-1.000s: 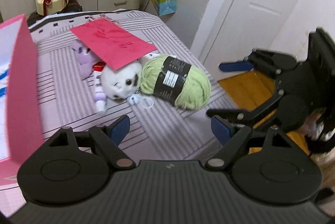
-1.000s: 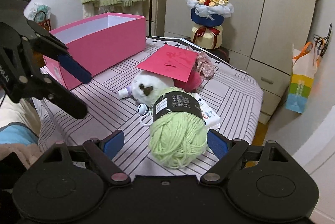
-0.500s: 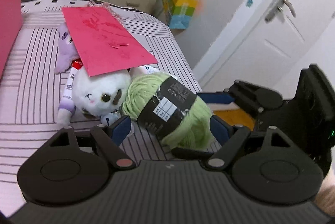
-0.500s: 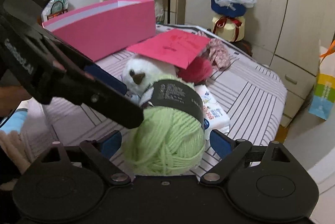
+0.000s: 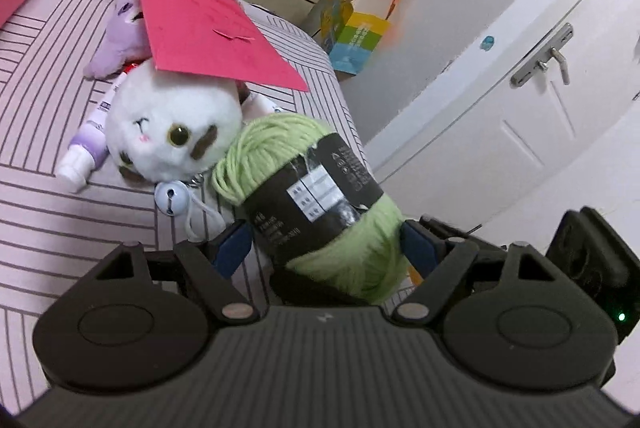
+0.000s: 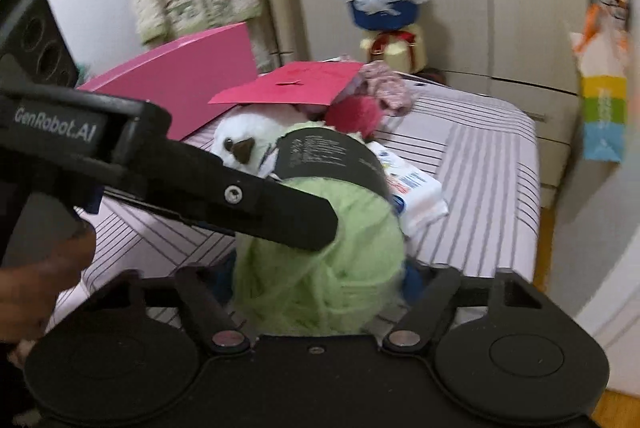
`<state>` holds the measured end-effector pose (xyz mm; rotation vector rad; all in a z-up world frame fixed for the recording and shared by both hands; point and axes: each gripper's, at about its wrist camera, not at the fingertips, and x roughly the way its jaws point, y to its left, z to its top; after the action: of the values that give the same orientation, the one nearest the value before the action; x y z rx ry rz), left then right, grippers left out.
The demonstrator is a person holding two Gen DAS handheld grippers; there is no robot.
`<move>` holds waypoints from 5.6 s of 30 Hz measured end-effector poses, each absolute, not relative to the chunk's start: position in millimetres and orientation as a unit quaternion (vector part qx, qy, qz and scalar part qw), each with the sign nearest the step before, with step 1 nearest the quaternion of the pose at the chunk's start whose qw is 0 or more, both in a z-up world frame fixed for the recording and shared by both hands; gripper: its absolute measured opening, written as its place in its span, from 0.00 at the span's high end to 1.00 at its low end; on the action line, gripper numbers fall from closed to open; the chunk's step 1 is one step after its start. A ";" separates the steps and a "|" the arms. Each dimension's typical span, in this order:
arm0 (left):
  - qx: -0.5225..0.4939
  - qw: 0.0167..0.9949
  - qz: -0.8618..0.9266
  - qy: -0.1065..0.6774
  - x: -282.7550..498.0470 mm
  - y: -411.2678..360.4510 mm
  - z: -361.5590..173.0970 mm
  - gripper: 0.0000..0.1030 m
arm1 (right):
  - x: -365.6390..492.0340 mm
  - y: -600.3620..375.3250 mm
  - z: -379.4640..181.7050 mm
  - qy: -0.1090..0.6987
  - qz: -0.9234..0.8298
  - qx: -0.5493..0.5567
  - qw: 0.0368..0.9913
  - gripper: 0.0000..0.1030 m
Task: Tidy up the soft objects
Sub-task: 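Grasp the green yarn ball with the left gripper and lift, then carry the yarn ball with the left gripper into the pink box, then release the yarn ball in the box and withdraw the left gripper, then grasp the pink envelope edge with the left gripper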
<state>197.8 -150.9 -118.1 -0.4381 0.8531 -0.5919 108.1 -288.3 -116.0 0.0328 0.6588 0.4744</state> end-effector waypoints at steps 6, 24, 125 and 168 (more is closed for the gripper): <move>-0.205 0.839 -0.299 0.405 186.1 -151.2 -117.9 0.26 | 84.8 -280.5 -114.1 0.311 0.191 0.054 0.929 0.37; -0.144 0.848 -0.321 0.396 114.3 -108.7 -69.0 0.26 | 26.5 -227.0 -69.2 0.322 0.157 0.070 0.931 0.41; 0.022 0.932 -0.136 0.335 202.6 156.7 61.1 0.22 | 192.6 -47.7 50.3 0.320 0.358 -0.072 0.874 0.32; -0.057 0.918 -0.223 0.322 235.0 -50.5 1.6 0.27 | 200.2 -227.9 -27.5 0.336 0.239 -0.004 0.911 0.04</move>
<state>235.0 -50.5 1.6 -0.1174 0.6618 -0.4591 200.2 -227.9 -27.5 -0.0086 0.6933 0.4937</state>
